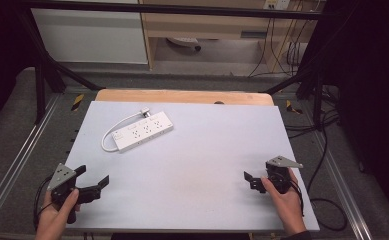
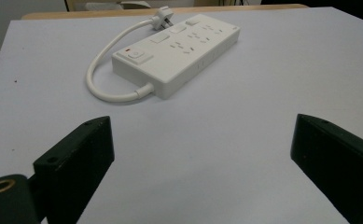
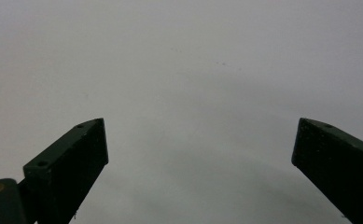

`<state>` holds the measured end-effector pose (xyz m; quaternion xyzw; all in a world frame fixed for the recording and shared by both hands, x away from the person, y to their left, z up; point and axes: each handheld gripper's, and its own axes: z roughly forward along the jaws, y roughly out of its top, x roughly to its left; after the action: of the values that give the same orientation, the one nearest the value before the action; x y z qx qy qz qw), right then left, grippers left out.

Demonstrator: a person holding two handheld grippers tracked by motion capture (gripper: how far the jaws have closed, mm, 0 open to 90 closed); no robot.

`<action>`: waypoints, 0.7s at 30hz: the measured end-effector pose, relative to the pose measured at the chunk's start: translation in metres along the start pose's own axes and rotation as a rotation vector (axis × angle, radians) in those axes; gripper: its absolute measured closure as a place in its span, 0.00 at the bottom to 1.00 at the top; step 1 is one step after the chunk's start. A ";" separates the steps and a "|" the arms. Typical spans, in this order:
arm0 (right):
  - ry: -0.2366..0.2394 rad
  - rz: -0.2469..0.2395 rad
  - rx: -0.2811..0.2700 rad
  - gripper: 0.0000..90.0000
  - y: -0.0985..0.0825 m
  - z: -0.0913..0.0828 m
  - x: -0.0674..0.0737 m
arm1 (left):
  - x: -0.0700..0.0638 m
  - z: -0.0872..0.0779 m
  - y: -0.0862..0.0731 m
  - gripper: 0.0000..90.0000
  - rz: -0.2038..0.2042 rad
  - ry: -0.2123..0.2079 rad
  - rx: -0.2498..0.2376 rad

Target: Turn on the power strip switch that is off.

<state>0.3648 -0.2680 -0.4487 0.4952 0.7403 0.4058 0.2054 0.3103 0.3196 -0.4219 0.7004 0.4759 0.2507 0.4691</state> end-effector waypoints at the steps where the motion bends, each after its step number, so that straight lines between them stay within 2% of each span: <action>1: 0.000 0.000 0.000 0.05 0.000 0.000 0.000 | 0.000 0.000 0.000 0.07 0.000 0.000 0.000; 3: 0.006 -0.006 0.009 0.05 0.000 0.003 0.001 | 0.001 0.000 -0.001 0.07 -0.007 -0.003 0.005; 8: 0.005 0.000 -0.013 0.05 0.001 -0.001 0.001 | -0.001 0.000 0.000 0.07 0.008 -0.003 0.006; 14: 0.016 -0.004 -0.021 0.05 0.002 -0.002 0.003 | -0.003 0.000 0.004 0.07 0.007 -0.016 -0.016; 21: 0.023 -0.015 -0.028 0.05 0.003 -0.003 0.006 | 0.001 0.003 0.018 0.07 0.009 -0.032 -0.039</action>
<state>0.3614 -0.2638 -0.4441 0.4821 0.7404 0.4201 0.2070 0.3213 0.3170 -0.4072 0.6973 0.4602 0.2506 0.4891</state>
